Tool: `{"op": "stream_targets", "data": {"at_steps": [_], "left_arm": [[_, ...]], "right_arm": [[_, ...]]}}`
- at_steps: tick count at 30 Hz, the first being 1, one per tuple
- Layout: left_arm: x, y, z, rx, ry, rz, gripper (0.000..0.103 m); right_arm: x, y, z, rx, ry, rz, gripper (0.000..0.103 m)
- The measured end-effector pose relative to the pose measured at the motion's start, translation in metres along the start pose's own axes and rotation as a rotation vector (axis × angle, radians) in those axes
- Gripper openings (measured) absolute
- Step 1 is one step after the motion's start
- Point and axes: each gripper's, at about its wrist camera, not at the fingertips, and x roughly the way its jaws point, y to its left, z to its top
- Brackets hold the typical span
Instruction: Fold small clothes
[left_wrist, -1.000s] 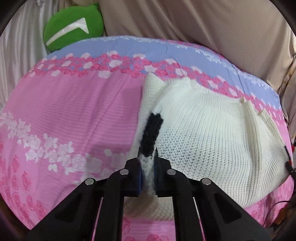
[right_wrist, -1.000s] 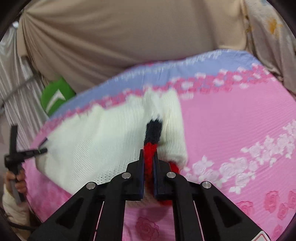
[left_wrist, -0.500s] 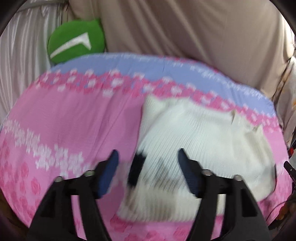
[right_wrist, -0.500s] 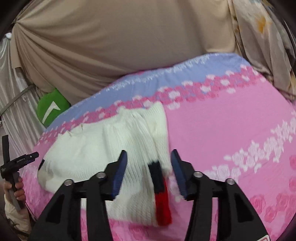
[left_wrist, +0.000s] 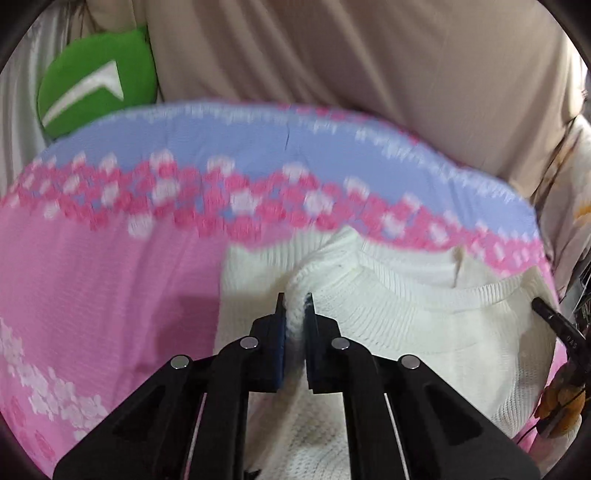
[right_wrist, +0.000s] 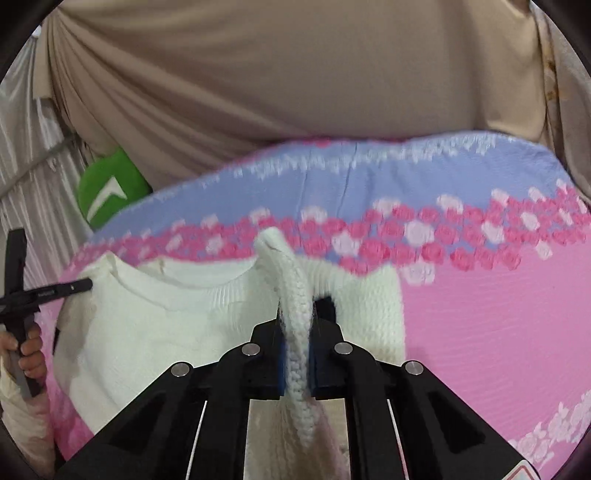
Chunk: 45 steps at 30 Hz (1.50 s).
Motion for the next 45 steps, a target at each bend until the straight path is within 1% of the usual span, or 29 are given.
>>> {"op": "stream_targets", "data": {"at_steps": [2, 4, 6, 8, 9, 10, 12, 14, 15, 16, 18, 20, 22, 23, 24, 26, 27, 28, 30, 31, 32, 33, 34, 36, 38, 39, 41, 43, 45], "left_arm": [[-0.013, -0.005, 0.017, -0.004, -0.059, -0.005, 0.007], [-0.009, -0.008, 0.03, 0.003, -0.093, 0.04, 0.007], [0.017, -0.005, 0.035, -0.009, -0.051, 0.068, 0.007], [0.066, 0.0, 0.028, -0.016, 0.061, 0.113, 0.008], [0.086, 0.003, 0.021, -0.007, 0.112, 0.13, 0.008], [0.104, 0.006, 0.012, -0.013, 0.15, 0.151, 0.01], [0.093, 0.0, 0.01, 0.016, 0.094, 0.171, 0.014], [0.064, -0.009, 0.014, 0.03, 0.052, 0.185, 0.029], [0.04, -0.016, 0.014, 0.048, 0.0, 0.191, 0.034], [0.022, -0.024, 0.012, 0.064, -0.038, 0.186, 0.044], [-0.015, -0.05, 0.001, 0.117, -0.094, 0.133, 0.045], [-0.028, -0.077, -0.017, 0.179, -0.08, 0.075, 0.045], [-0.025, -0.103, -0.042, 0.239, -0.015, 0.025, 0.045], [-0.019, -0.111, -0.054, 0.26, 0.02, 0.017, 0.046], [-0.011, -0.118, -0.065, 0.278, 0.051, 0.022, 0.046], [0.003, -0.115, -0.09, 0.289, 0.11, 0.076, 0.045], [0.007, -0.106, -0.097, 0.278, 0.129, 0.096, 0.045], [0.009, -0.09, -0.104, 0.248, 0.155, 0.116, 0.045], [0.004, -0.056, -0.111, 0.195, 0.169, 0.142, 0.046], [-0.002, -0.045, -0.115, 0.178, 0.17, 0.162, 0.042], [-0.008, -0.033, -0.118, 0.159, 0.173, 0.18, 0.034], [-0.014, -0.021, -0.121, 0.131, 0.185, 0.188, 0.034], [-0.018, -0.014, -0.126, 0.112, 0.193, 0.192, 0.034], [-0.025, -0.007, -0.133, 0.086, 0.199, 0.196, 0.034], [-0.03, -0.011, -0.132, 0.07, 0.19, 0.199, 0.033], [-0.033, -0.015, -0.128, 0.067, 0.177, 0.192, 0.033], [-0.038, -0.028, -0.12, 0.078, 0.143, 0.18, 0.035], [-0.041, -0.043, -0.112, 0.097, 0.109, 0.186, 0.036], [-0.035, -0.056, -0.103, 0.104, 0.096, 0.161, 0.036]], "right_arm": [[-0.019, -0.004, 0.02, 0.042, -0.093, 0.042, 0.007], [-0.014, -0.013, 0.031, 0.057, -0.108, 0.016, 0.007], [0.02, -0.032, 0.033, 0.106, -0.015, 0.003, 0.007], [0.07, -0.05, 0.018, 0.131, 0.139, -0.053, 0.008], [0.085, -0.054, 0.01, 0.124, 0.184, -0.091, 0.008], [0.09, -0.054, 0.004, 0.128, 0.193, -0.093, 0.008], [0.07, -0.044, 0.008, 0.121, 0.122, -0.119, 0.012], [0.028, -0.024, 0.01, 0.085, -0.019, -0.162, 0.02], [0.014, -0.014, 0.01, 0.064, -0.054, -0.149, 0.02], [-0.001, 0.002, 0.007, 0.029, -0.077, -0.103, 0.02], [-0.011, 0.038, -0.004, -0.041, -0.065, -0.002, 0.02], [0.0, 0.086, -0.026, -0.128, 0.028, 0.116, 0.02], [0.022, 0.128, -0.059, -0.194, 0.156, 0.252, 0.02], [0.031, 0.141, -0.073, -0.213, 0.207, 0.289, 0.019], [0.038, 0.149, -0.087, -0.233, 0.246, 0.297, 0.015], [0.043, 0.146, -0.105, -0.252, 0.283, 0.246, 0.009], [0.04, 0.133, -0.108, -0.243, 0.285, 0.207, 0.008], [0.034, 0.112, -0.109, -0.208, 0.285, 0.165, 0.008], [0.017, 0.064, -0.111, -0.116, 0.279, 0.077, 0.004], [0.001, 0.032, -0.113, -0.05, 0.271, 0.019, 0.003], [-0.01, 0.012, -0.115, -0.007, 0.262, -0.015, 0.002], [-0.025, -0.01, -0.12, 0.047, 0.25, -0.053, 0.001], [-0.041, -0.03, -0.125, 0.099, 0.234, -0.083, 0.0], [-0.059, -0.048, -0.131, 0.148, 0.216, -0.111, 0.0], [-0.066, -0.044, -0.132, 0.143, 0.206, -0.139, 0.0], [-0.066, -0.037, -0.127, 0.133, 0.197, -0.141, 0.008], [-0.066, -0.013, -0.115, 0.086, 0.149, -0.118, 0.018], [-0.058, 0.019, -0.1, 0.033, 0.117, -0.042, 0.02], [-0.042, 0.056, -0.086, -0.025, 0.122, 0.052, 0.021]]}}
